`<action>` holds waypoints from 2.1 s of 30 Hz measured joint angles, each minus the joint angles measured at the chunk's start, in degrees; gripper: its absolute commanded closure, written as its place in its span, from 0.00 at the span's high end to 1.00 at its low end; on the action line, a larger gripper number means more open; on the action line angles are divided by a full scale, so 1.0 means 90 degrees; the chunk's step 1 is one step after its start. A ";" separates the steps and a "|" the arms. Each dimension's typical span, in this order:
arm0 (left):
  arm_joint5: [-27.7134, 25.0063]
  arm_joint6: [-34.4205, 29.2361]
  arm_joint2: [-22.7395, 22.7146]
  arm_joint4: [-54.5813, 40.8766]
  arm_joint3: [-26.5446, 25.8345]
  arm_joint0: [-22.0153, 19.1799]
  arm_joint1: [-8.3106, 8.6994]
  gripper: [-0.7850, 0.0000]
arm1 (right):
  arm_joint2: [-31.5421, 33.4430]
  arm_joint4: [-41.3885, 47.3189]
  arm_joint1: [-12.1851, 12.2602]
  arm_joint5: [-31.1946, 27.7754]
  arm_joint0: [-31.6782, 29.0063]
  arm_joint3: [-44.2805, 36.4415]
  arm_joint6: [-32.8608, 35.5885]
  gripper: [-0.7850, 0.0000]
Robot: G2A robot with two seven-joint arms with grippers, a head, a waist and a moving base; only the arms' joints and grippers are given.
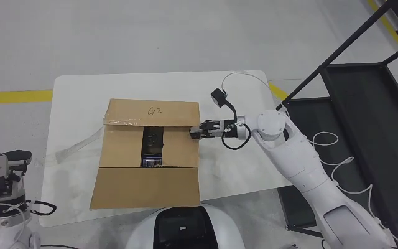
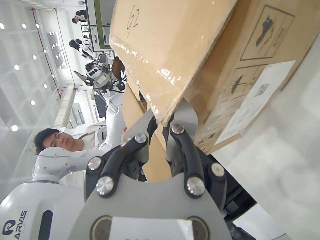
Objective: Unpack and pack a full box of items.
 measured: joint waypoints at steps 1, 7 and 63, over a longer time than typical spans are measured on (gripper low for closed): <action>0.0000 0.0000 0.0000 0.0000 0.0000 0.0000 0.0000 1.00 | 0.0009 -0.0001 -0.0003 0.0022 0.0021 0.0030 -0.0051 0.00; 0.0000 0.0000 0.0000 0.0000 0.0000 0.0000 0.0000 1.00 | 0.0036 0.0205 -0.0056 0.0101 0.0134 0.0236 -0.0418 0.00; 0.0000 0.0000 0.0000 0.0000 0.0000 0.0000 0.0000 1.00 | -0.0861 -0.0934 -0.0938 -0.0786 0.1782 0.2008 -0.2306 0.08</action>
